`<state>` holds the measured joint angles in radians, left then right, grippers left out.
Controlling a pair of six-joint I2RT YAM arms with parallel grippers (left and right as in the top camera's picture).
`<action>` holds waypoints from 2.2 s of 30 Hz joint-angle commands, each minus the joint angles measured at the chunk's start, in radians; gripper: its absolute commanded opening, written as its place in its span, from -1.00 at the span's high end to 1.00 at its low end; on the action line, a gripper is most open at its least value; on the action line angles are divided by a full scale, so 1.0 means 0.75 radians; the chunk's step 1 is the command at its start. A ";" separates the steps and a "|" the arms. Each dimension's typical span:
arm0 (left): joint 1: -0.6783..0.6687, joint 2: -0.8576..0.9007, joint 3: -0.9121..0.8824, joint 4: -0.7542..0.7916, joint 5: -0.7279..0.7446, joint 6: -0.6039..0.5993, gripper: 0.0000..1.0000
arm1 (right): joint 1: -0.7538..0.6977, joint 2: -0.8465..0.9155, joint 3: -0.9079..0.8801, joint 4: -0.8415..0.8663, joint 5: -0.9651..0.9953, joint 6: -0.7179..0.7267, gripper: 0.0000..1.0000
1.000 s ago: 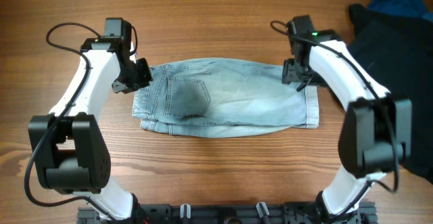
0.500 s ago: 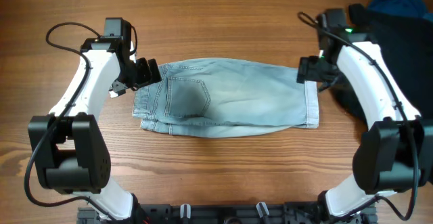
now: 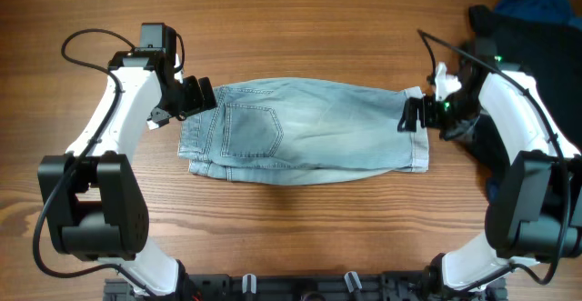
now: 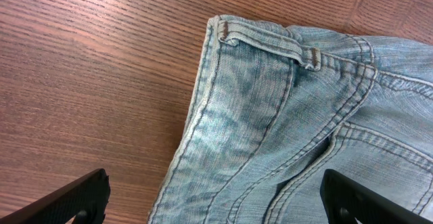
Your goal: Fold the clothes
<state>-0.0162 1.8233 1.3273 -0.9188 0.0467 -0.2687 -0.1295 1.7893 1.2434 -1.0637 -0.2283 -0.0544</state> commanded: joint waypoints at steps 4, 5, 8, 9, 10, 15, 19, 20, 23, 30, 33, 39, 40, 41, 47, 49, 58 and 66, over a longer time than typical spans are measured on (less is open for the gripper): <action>-0.002 -0.033 0.024 0.005 -0.018 0.005 -0.99 | -0.030 -0.005 -0.119 0.074 -0.116 -0.065 -0.97; -0.002 -0.033 0.024 0.005 -0.018 0.005 -0.99 | -0.030 -0.005 -0.139 0.087 -0.116 -0.065 -0.97; -0.002 -0.033 0.024 0.005 -0.018 0.005 -0.99 | -0.030 -0.005 -0.178 0.125 -0.117 -0.056 -0.97; -0.002 -0.033 0.024 0.005 -0.018 0.005 -0.99 | -0.030 -0.004 -0.191 0.148 -0.117 -0.041 -0.97; -0.002 -0.033 0.024 0.004 -0.018 0.005 -1.00 | -0.031 -0.002 -0.195 0.161 -0.115 -0.031 -0.97; -0.002 -0.033 0.024 0.003 -0.018 0.005 -0.99 | -0.085 0.008 -0.196 0.208 -0.111 0.014 -0.98; -0.002 -0.033 0.024 0.004 -0.018 0.005 -1.00 | -0.143 0.011 -0.196 0.219 -0.117 -0.018 -1.00; -0.002 -0.033 0.024 0.005 -0.018 0.005 -0.99 | -0.144 0.011 -0.196 0.215 -0.119 -0.032 -1.00; -0.002 -0.033 0.024 0.012 -0.018 0.005 -1.00 | -0.141 0.018 -0.203 0.207 -0.130 -0.033 -0.99; -0.002 -0.033 0.024 0.013 -0.018 0.005 -1.00 | -0.141 0.085 -0.217 0.232 -0.273 -0.029 -0.99; -0.002 -0.033 0.024 0.012 -0.018 0.005 -0.99 | -0.141 0.088 -0.217 0.246 -0.296 -0.029 -0.99; -0.002 -0.033 0.024 0.013 -0.018 0.004 -1.00 | -0.141 0.089 -0.237 0.262 -0.354 -0.033 -0.99; -0.002 -0.033 0.024 0.013 -0.018 0.004 -1.00 | -0.141 0.089 -0.247 0.272 -0.359 -0.032 -0.99; -0.002 -0.033 0.024 0.013 -0.018 0.004 -1.00 | -0.141 0.089 -0.269 0.289 -0.361 -0.032 -0.98; -0.002 -0.033 0.024 0.012 -0.018 0.004 -0.99 | -0.141 0.093 -0.381 0.374 -0.362 0.004 -0.96; -0.002 -0.033 0.024 0.013 -0.018 0.004 -1.00 | -0.141 0.093 -0.392 0.377 -0.379 0.005 -0.92; -0.002 -0.033 0.024 0.017 -0.018 0.004 -1.00 | -0.141 0.093 -0.392 0.382 -0.465 0.008 0.00; -0.002 -0.033 0.024 0.017 -0.018 0.004 -1.00 | -0.141 0.093 -0.392 0.390 -0.314 0.157 0.57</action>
<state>-0.0162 1.8229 1.3273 -0.9081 0.0467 -0.2687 -0.2432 1.8294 0.9691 -0.7715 -0.5331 0.0006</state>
